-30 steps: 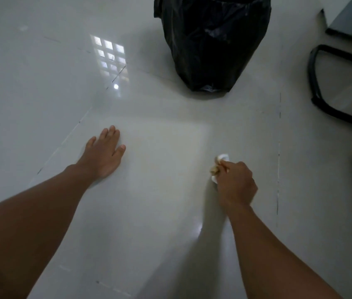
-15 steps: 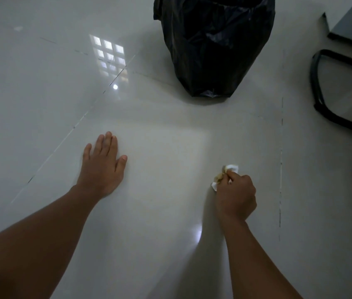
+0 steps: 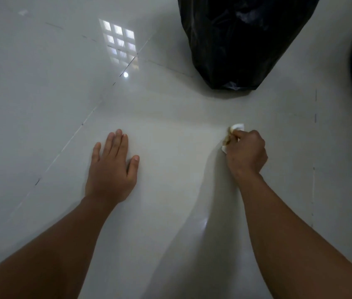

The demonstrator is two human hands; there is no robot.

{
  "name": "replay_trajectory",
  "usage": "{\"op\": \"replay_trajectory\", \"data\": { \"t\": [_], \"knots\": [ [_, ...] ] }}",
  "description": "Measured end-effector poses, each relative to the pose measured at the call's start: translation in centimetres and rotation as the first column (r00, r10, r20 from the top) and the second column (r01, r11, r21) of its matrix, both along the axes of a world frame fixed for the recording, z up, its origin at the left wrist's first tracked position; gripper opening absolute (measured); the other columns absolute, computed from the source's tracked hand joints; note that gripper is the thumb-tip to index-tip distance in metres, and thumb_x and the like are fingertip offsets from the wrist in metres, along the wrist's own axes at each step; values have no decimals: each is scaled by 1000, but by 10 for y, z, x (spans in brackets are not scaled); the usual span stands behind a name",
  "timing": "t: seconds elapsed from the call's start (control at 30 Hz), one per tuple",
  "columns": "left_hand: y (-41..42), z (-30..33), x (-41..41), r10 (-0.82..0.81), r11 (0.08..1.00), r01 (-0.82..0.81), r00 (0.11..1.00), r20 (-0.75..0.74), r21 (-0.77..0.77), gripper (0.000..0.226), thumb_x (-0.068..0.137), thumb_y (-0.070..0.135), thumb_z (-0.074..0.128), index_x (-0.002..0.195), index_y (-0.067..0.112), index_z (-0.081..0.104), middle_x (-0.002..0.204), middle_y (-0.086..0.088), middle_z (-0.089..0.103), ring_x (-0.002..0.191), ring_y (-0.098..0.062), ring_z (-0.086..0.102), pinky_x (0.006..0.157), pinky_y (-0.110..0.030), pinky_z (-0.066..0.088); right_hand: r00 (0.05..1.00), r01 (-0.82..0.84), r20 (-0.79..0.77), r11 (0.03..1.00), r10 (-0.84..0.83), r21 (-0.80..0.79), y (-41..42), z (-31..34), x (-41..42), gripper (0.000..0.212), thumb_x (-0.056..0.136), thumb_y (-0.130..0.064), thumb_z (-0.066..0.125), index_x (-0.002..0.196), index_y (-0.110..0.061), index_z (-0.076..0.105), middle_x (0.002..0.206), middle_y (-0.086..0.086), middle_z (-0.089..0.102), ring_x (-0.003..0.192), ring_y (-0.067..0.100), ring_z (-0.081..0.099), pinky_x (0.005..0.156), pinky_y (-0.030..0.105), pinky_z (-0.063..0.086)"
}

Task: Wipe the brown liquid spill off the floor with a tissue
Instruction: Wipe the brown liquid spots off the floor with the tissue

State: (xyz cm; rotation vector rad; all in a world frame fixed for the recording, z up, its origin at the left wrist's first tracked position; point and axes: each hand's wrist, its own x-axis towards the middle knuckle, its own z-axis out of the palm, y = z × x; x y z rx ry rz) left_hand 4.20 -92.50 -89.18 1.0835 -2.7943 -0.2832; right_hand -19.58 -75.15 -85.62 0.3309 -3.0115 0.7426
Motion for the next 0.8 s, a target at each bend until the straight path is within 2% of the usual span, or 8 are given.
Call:
{"op": "replay_trajectory", "data": {
  "t": [0.1, 0.2, 0.3, 0.4, 0.53, 0.63, 0.7, 0.8],
  "knots": [
    [0, 1, -1, -1, 1000, 1, 1000, -10, -5, 66, 92, 41, 27, 149, 8, 28, 159, -8, 24, 148, -20, 16, 120, -46, 12, 998, -66, 0, 998, 66, 12, -31, 1, -11, 24, 94, -23, 55, 102, -2, 63, 104, 17, 61, 91, 36, 61, 78, 41, 50],
    [0, 1, -2, 5, 1000, -5, 1000, -16, -3, 66, 92, 40, 27, 149, 7, 29, 159, -8, 24, 148, -21, 18, 120, -47, 13, 962, -264, -49, 960, 270, 97, -63, 2, -21, 20, 92, -8, 50, 103, 6, 61, 104, 22, 59, 92, 39, 59, 78, 46, 52],
    [0, 0, -2, 11, 1000, -11, 1000, -9, -12, 65, 92, 39, 26, 149, 7, 29, 159, -8, 24, 148, -21, 18, 119, -47, 14, 932, -346, -53, 925, 358, 158, -91, -1, -29, 27, 90, -8, 48, 109, 3, 62, 113, 21, 57, 99, 37, 57, 82, 39, 49],
    [-1, -1, -1, 12, 1000, -12, 1000, -9, -15, 64, 92, 37, 27, 148, 7, 30, 158, -8, 25, 148, -21, 18, 119, -47, 14, 921, -383, -30, 917, 388, 109, -111, -7, -20, 30, 89, -8, 48, 114, 0, 63, 116, 19, 56, 101, 36, 56, 82, 35, 48],
    [-1, 0, -2, 9, 1000, -9, 1000, -9, -8, 64, 92, 36, 27, 149, 7, 29, 159, -8, 24, 148, -21, 18, 120, -46, 13, 819, -557, -71, 819, 569, 138, -128, -11, 17, 37, 88, -5, 48, 120, -11, 64, 109, 15, 53, 99, 33, 51, 74, 31, 43],
    [-2, -1, -1, 13, 1000, -13, 1000, -9, 1, 65, 92, 36, 26, 150, 9, 26, 160, -6, 22, 148, -18, 15, 120, -45, 11, 743, -654, -82, 746, 665, 124, -126, -12, 34, 32, 88, -7, 50, 114, -17, 65, 94, 8, 50, 93, 28, 50, 67, 30, 40],
    [-2, -2, -2, 8, 1000, -8, 1000, -13, 3, 64, 91, 36, 27, 150, 9, 26, 160, -6, 22, 148, -18, 15, 120, -45, 11, 758, -628, -100, 763, 644, 155, -112, -11, 26, 28, 86, -12, 55, 112, -17, 65, 97, 11, 52, 92, 30, 53, 70, 32, 43],
    [-2, -1, -1, 5, 1000, -5, 1000, -20, 9, 64, 92, 35, 25, 150, 9, 27, 160, -6, 22, 148, -19, 15, 120, -45, 11, 914, -380, -93, 913, 395, 147, -81, -13, -16, 25, 87, -16, 58, 111, -9, 64, 105, 18, 54, 91, 35, 58, 74, 33, 46]
  ]
}}
